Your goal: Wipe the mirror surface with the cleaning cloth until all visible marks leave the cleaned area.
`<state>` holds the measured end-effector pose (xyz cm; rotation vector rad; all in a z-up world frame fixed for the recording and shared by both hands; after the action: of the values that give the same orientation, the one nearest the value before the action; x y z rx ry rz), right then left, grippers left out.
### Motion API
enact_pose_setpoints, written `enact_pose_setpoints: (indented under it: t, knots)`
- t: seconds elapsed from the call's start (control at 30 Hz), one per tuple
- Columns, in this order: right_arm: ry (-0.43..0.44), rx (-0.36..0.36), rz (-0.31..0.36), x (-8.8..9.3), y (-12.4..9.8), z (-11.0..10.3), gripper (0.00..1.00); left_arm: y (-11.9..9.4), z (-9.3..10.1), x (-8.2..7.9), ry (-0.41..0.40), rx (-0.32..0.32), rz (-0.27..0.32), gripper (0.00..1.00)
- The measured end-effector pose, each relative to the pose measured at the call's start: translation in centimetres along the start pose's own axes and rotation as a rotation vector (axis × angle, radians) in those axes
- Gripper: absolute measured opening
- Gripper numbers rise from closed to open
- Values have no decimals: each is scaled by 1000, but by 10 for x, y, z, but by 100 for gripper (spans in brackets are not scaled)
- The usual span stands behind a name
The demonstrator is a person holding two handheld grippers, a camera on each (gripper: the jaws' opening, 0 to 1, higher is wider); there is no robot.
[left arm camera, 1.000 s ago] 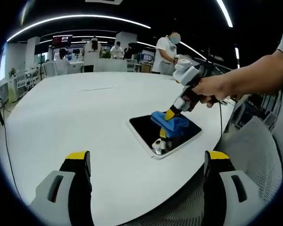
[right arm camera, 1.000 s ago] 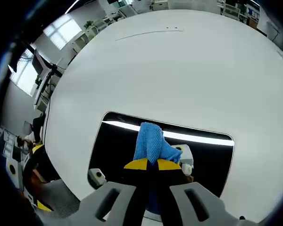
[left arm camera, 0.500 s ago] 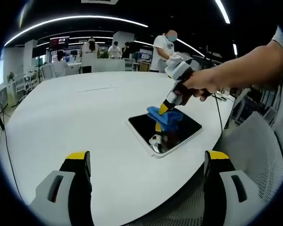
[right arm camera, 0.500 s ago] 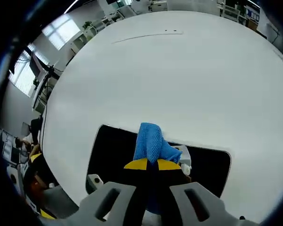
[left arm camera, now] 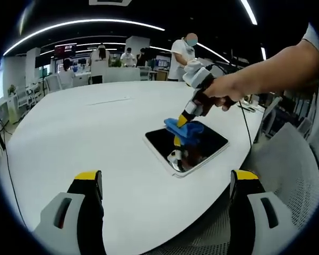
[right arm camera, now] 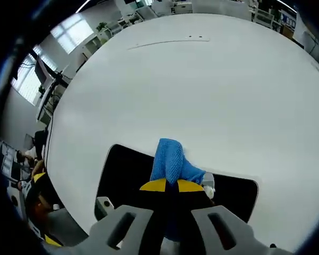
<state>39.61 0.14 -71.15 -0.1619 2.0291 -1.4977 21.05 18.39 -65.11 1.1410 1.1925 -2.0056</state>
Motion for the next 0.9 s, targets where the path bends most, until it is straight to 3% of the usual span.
enact_pose_setpoints:
  t: [0.53,0.9]
  knots:
    - [-14,-20,6,-1,-5,-1,0,0,-2,0,-8,-12,1,99]
    - [3,-12,4,4,-9,21,0,0,-3,0,-15,-14,4,99]
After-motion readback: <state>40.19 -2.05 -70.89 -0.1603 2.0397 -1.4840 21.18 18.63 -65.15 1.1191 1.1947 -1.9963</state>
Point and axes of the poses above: the point that each gripper's makers call its tool centre point, and the gripper's own axes: y roughly forward along the fingers, z roughly to its right, x roughly out of its underside, the point moved 3 cm from there along -y, roughly backward along the fingers, and after that the axes turned 7 degrees about -y, right-handed, at the moved point
